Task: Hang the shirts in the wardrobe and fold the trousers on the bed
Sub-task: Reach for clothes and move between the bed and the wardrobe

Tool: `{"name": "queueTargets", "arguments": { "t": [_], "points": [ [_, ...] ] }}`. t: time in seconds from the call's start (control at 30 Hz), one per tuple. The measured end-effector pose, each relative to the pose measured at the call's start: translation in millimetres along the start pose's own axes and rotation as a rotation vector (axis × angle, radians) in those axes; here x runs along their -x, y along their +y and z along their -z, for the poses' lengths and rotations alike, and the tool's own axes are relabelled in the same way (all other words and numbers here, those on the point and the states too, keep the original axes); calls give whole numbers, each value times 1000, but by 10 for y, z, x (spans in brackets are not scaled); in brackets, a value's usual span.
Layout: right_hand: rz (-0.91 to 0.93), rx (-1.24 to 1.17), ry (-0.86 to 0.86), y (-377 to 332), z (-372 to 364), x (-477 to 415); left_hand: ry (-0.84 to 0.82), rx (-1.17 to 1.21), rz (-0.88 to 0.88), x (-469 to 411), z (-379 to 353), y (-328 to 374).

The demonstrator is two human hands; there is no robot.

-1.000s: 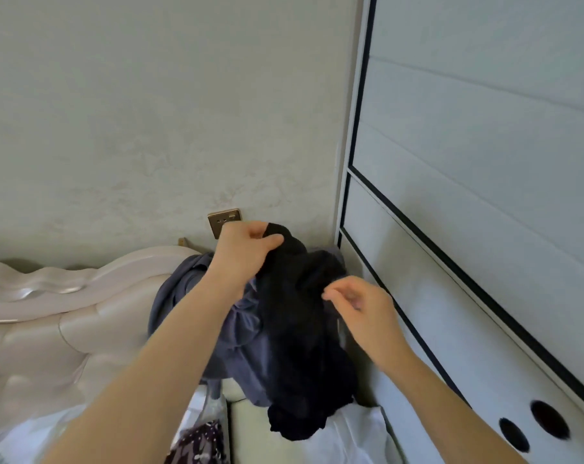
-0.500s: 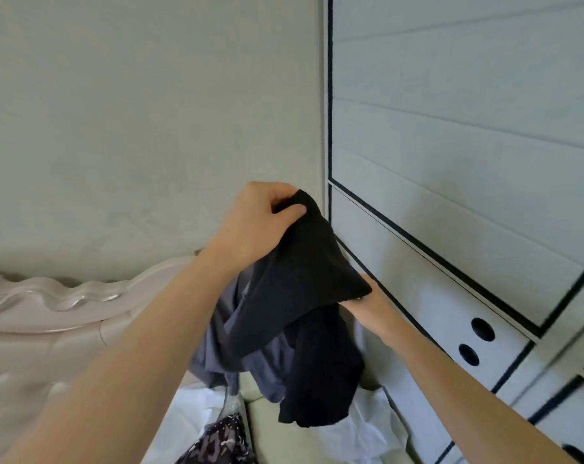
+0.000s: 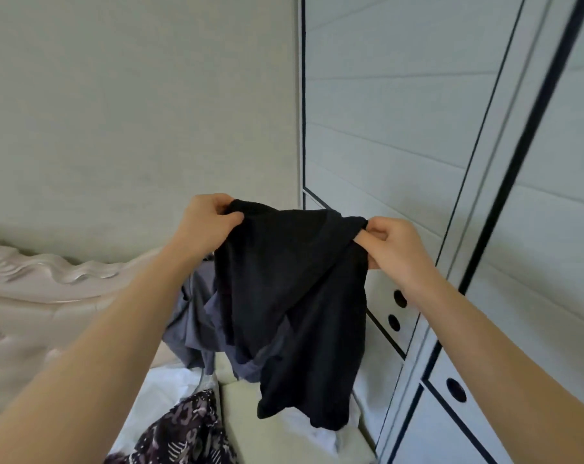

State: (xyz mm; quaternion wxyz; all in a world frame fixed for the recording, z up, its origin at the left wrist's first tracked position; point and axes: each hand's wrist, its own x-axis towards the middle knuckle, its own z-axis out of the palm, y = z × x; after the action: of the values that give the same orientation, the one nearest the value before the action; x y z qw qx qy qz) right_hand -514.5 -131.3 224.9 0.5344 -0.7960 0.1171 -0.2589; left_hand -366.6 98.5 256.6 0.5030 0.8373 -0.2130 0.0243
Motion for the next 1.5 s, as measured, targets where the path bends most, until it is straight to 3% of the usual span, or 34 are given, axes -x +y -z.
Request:
{"name": "queueTargets", "arguments": {
  "t": [0.17, 0.4, 0.47, 0.57, 0.73, 0.93, 1.03, 1.23, 1.5],
  "points": [
    [-11, -148, 48, -322, 384, 497, -58, 21, 23, 640, -342, 190],
    [-7, -128, 69, -516, 686, 1059, -561, 220, -108, 1538, -942, 702],
    [13, -86, 60, -551, 725, 1179, -552, 163, -157, 1682, -1164, 827],
    [34, -5, 33, -571, 835, 1303, -411, 66, -203, 1747, -1384, 950],
    [53, 49, 66, -365, 1266, 1449, -387, 320, -125, 1689, -1417, 988],
    [-290, 253, -373, 118, 1293, 1684, -421, 516, -99, 1545, -1313, 1108],
    [-339, 288, -433, 278, 1161, 1780, -462, 536, -99, 1453, -1298, 1171],
    [-298, 405, -206, 358, 1163, 1842, -505, 521, -156, 1277, -1348, 1211],
    [-274, 603, 28, 220, 1764, 2138, -579, 466, -259, 1100, -1607, 1167]
  ]
}}
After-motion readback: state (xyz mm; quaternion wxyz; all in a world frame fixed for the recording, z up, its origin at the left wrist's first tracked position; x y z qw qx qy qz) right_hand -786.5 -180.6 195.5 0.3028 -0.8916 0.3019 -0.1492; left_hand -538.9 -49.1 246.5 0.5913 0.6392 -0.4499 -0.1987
